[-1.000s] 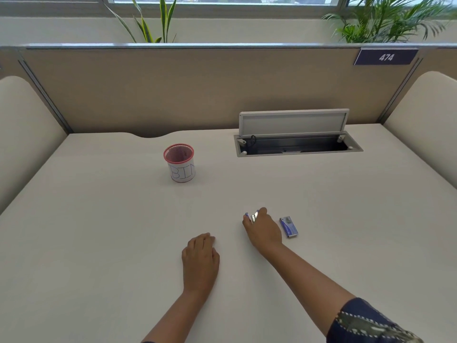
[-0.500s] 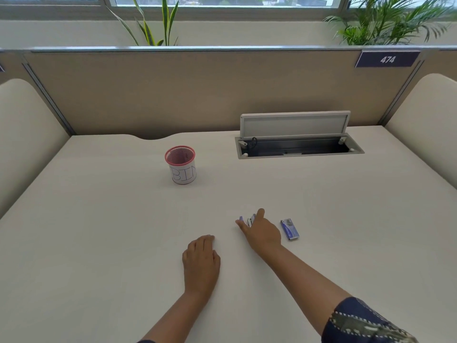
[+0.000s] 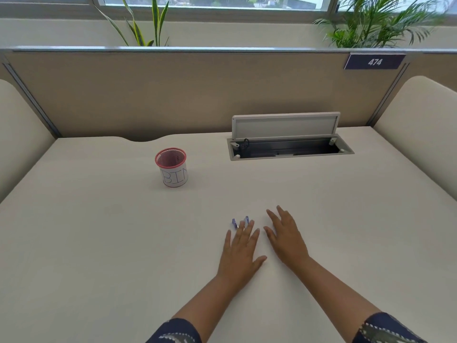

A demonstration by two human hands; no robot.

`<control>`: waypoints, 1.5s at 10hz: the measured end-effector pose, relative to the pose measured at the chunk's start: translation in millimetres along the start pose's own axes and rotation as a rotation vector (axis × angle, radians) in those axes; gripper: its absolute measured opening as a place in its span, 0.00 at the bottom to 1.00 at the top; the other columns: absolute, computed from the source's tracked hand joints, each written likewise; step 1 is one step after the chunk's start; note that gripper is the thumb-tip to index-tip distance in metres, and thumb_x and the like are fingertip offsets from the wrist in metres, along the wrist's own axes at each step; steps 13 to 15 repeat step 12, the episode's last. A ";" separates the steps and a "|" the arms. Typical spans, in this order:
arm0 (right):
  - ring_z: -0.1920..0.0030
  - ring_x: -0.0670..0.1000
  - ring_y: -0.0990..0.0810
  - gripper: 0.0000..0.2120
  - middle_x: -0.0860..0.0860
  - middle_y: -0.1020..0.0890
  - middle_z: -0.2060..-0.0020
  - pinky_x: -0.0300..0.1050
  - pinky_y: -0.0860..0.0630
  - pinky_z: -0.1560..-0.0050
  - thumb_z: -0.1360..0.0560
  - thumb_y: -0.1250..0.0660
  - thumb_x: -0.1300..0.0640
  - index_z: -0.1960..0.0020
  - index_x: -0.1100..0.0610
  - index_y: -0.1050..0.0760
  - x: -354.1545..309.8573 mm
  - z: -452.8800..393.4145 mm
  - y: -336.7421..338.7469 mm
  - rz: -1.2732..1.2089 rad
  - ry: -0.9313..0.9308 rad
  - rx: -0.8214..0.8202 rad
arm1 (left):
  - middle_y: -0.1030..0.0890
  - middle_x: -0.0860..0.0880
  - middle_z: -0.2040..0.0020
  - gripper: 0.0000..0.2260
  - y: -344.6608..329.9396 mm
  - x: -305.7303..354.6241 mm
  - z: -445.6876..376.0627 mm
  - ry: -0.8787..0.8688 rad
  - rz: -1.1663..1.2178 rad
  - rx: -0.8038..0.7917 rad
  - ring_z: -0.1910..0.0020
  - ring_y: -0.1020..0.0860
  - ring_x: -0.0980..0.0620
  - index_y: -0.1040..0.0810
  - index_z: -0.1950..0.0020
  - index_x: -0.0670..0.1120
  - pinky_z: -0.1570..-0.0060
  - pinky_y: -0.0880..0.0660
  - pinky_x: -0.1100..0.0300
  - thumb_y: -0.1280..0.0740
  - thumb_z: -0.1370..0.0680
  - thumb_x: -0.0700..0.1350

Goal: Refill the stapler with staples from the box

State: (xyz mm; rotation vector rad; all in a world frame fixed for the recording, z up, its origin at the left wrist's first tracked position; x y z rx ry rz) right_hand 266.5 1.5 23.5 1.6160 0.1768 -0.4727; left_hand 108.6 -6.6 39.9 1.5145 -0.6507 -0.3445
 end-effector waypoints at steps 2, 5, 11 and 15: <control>0.24 0.50 0.48 0.21 0.52 0.43 0.25 0.44 0.47 0.27 0.19 0.51 0.52 0.26 0.53 0.42 -13.3 6.2 -16.9 0.069 0.024 -0.010 | 0.31 0.47 0.29 0.25 -12.4 -16.0 13.7 0.021 0.023 -0.026 0.32 0.31 0.46 0.29 0.32 0.47 0.39 0.29 0.50 0.47 0.25 0.57; 0.25 0.51 0.46 0.21 0.53 0.42 0.25 0.44 0.41 0.29 0.19 0.49 0.56 0.26 0.55 0.43 -35.2 10.5 -25.2 0.038 0.074 -0.009 | 0.29 0.46 0.31 0.21 -4.2 -20.7 24.9 0.008 0.111 0.106 0.28 0.41 0.56 0.27 0.34 0.44 0.42 0.27 0.49 0.47 0.24 0.48; 0.26 0.52 0.64 0.28 0.51 0.61 0.26 0.41 0.68 0.27 0.19 0.52 0.51 0.26 0.56 0.61 -51.6 -11.4 24.9 0.145 0.189 0.182 | 0.52 0.48 0.25 0.28 41.8 -42.9 -14.2 0.015 0.032 0.208 0.25 0.61 0.55 0.50 0.25 0.44 0.30 0.65 0.56 0.61 0.21 0.58; 0.26 0.51 0.65 0.28 0.51 0.65 0.27 0.42 0.66 0.28 0.20 0.56 0.46 0.28 0.54 0.65 -63.5 -31.4 51.3 0.159 0.181 0.242 | 0.67 0.52 0.27 0.27 69.0 -53.5 -37.2 0.053 -0.025 0.227 0.26 0.65 0.50 0.66 0.28 0.50 0.30 0.71 0.56 0.58 0.21 0.59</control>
Point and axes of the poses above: each hand's wrist, its own z-axis away from the middle knuckle, its own y-axis out of the back of the hand, x = y × z, the point moved 3 cm from there along -z, towards the middle knuckle
